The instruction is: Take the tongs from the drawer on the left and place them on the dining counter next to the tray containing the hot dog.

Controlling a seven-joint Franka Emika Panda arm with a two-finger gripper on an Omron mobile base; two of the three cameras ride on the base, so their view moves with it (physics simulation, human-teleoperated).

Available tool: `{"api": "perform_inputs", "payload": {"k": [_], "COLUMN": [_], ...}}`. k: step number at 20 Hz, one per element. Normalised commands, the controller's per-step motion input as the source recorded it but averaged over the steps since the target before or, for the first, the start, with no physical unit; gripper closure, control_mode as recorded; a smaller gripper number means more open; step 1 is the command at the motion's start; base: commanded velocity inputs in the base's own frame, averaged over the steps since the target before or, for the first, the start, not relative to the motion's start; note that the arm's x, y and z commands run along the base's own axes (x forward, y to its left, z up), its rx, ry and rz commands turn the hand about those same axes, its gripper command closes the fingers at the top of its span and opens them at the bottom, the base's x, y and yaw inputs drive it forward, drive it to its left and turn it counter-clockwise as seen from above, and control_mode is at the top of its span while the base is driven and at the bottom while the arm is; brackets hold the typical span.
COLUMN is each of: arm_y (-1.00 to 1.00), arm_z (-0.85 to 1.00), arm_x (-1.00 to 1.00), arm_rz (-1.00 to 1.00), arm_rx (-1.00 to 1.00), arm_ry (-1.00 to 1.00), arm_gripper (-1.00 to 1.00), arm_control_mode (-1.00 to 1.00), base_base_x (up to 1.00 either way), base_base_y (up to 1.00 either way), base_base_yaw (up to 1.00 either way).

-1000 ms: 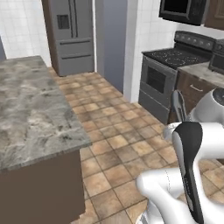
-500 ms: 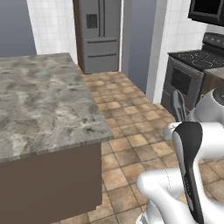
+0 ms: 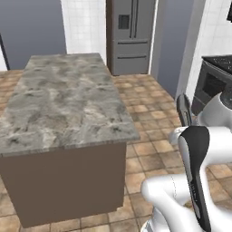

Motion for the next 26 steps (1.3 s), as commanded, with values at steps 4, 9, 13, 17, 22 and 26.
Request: {"api": "perform_inputs", "payload": {"k": [4,9,13,17,22,26], "arm_y": [0.00,0.00,0.00,0.00,0.00,0.00], "arm_z": [0.00,0.00,0.00,0.00,0.00,0.00], "arm_x": [0.00,0.00,0.00,0.00,0.00,0.00], "arm_rz": [0.00,0.00,0.00,0.00,0.00,0.00], "arm_rx": [0.00,0.00,0.00,0.00,0.00,0.00], "arm_ry": [0.00,0.00,0.00,0.00,0.00,0.00], "arm_gripper": [1.00,1.00,1.00,1.00,1.00,1.00], "arm_control_mode": [1.00,1.00,1.00,1.00,1.00,1.00], "base_base_x": [-0.09,-0.14,-0.17,-0.18,-0.18,-0.21], "base_base_y": [0.38,0.43,0.40,0.34,0.35,0.33], "base_base_yaw": [0.28,0.28,0.28,0.28,0.28,0.30]}}
